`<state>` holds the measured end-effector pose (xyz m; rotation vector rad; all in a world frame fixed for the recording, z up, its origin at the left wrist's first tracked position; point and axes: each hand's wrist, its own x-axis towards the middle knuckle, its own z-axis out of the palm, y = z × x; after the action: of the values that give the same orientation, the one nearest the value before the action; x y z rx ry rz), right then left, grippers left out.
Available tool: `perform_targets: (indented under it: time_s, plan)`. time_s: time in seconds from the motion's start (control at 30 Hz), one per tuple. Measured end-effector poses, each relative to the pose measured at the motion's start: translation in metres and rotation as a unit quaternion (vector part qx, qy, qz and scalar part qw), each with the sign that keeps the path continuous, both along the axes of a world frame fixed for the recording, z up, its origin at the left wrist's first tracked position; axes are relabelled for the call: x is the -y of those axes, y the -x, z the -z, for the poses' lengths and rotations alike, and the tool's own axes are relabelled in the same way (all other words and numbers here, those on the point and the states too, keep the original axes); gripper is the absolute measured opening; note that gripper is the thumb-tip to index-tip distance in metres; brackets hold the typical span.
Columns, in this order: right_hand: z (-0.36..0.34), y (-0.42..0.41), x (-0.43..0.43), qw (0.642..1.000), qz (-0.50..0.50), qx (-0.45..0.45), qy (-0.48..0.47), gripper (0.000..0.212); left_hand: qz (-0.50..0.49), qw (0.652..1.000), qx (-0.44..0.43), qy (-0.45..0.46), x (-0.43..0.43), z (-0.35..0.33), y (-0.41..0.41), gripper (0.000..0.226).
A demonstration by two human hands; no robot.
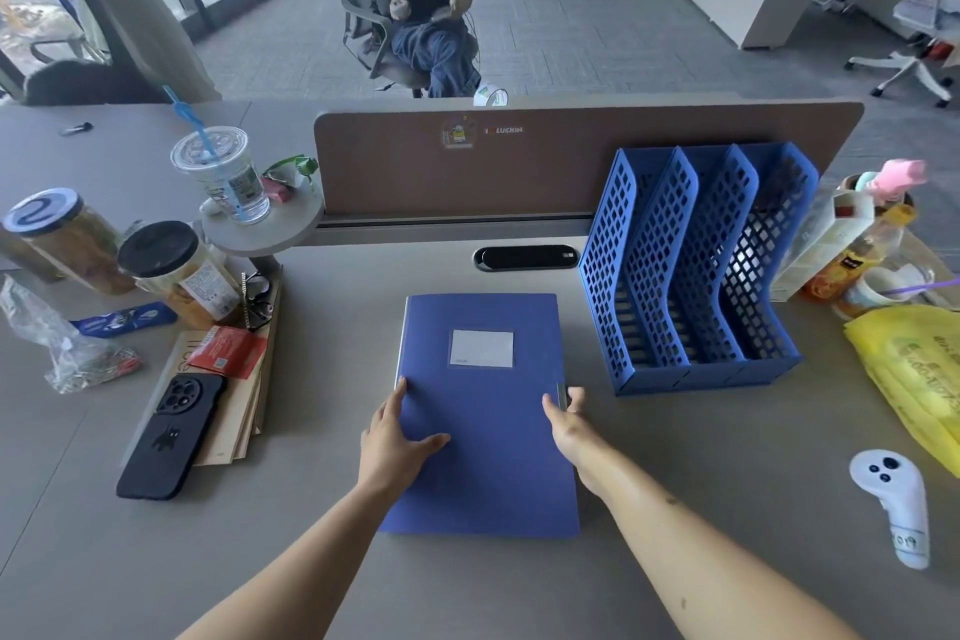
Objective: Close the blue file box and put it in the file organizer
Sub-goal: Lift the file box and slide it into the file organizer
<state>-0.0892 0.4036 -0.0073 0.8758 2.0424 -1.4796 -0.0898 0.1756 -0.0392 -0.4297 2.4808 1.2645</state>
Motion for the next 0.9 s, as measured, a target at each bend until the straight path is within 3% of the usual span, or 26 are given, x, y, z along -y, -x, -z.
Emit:
perform_targets:
  time_s: [0.23, 0.43, 0.53, 0.67, 0.77, 0.9]
  plan:
    - [-0.062, -0.01, -0.016, 0.992, -0.063, -0.1, -0.05, 0.022, 0.022, 0.996, -0.056, -0.067, 0.012, -0.026, 0.011, 0.097]
    - [-0.125, -0.025, -0.044, 0.968, -0.062, -0.231, -0.08, 0.017, 0.074, 0.985, -0.06, -0.146, -0.006, -0.054, 0.02, 0.111]
    - [-0.154, -0.036, -0.066, 0.961, -0.043, -0.26, -0.087, 0.033, 0.11, 0.971, -0.065, -0.201, -0.031, -0.062, 0.023, 0.114]
    - [-0.196, -0.054, -0.098, 0.959, -0.084, -0.233, -0.139, 0.063, 0.198, 0.945, -0.07, -0.252, -0.078, -0.075, 0.024, 0.094]
    - [-0.221, -0.069, -0.118, 0.954, -0.114, -0.216, -0.174, 0.079, 0.261, 0.933, -0.048, -0.241, -0.107, -0.077, 0.026, 0.098]
    - [-0.231, -0.086, -0.135, 0.953, -0.058, -0.234, -0.181, 0.099, 0.316, 0.918, -0.015, -0.238, -0.142, -0.074, 0.041, 0.1]
